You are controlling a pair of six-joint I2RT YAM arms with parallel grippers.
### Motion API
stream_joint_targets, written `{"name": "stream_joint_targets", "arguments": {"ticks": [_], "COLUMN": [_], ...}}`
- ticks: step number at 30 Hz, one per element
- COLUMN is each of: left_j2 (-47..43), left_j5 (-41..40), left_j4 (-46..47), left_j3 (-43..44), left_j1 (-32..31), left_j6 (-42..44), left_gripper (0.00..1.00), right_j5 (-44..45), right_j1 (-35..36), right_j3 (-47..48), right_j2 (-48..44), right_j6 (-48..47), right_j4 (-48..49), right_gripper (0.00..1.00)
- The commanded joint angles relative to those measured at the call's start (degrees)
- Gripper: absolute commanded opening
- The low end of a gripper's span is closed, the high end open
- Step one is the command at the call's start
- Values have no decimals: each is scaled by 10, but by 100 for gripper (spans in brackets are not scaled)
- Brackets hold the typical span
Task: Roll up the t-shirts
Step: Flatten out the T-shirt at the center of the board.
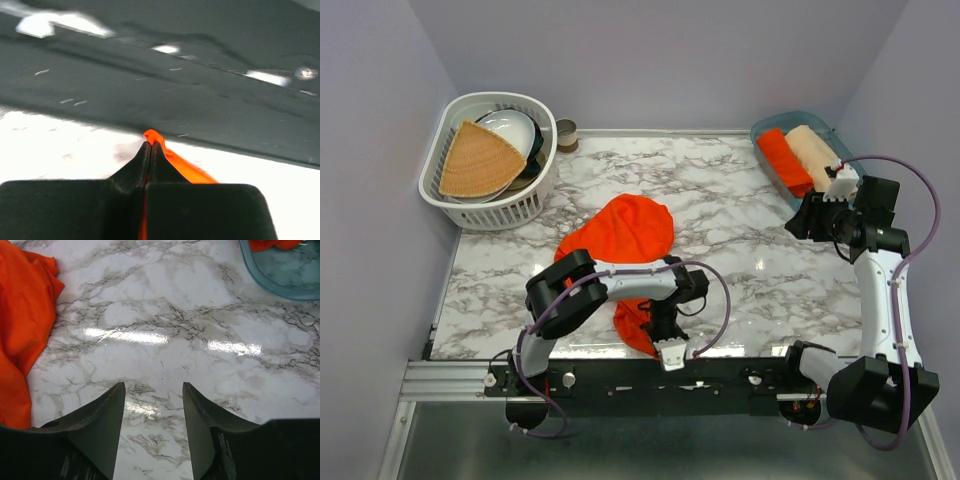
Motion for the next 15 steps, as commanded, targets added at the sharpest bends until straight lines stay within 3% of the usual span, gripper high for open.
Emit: {"name": "stream_joint_targets", "arguments": {"ticks": [1,5,6,9,11,15], "left_j2": [51,101,110,141,113,-11], "left_j5": [-3,19,26,-2,-31,-157], "left_j4": [34,-7,-19,4,56,335], "left_j3": [104,334,459,691,729,574], "left_j1": [30,89,102,135,148,148], "left_j6": [-84,-227,-303,-407,-462,-488], "left_gripper": [0,0,0,0,0,0], "right_j5": [39,49,45,27,16,7], "right_j1": [0,-3,-3,-3,-3,-3], "right_j3": [36,77,84,113,123,146], "right_j2": [10,23,27,39,44,52], "right_j6": [-12,-19,-19,-26,-36,-55], "right_j4": [-25,-26,-27,-30,-31,-25], "right_gripper": [58,58,58,58,58,58]}}
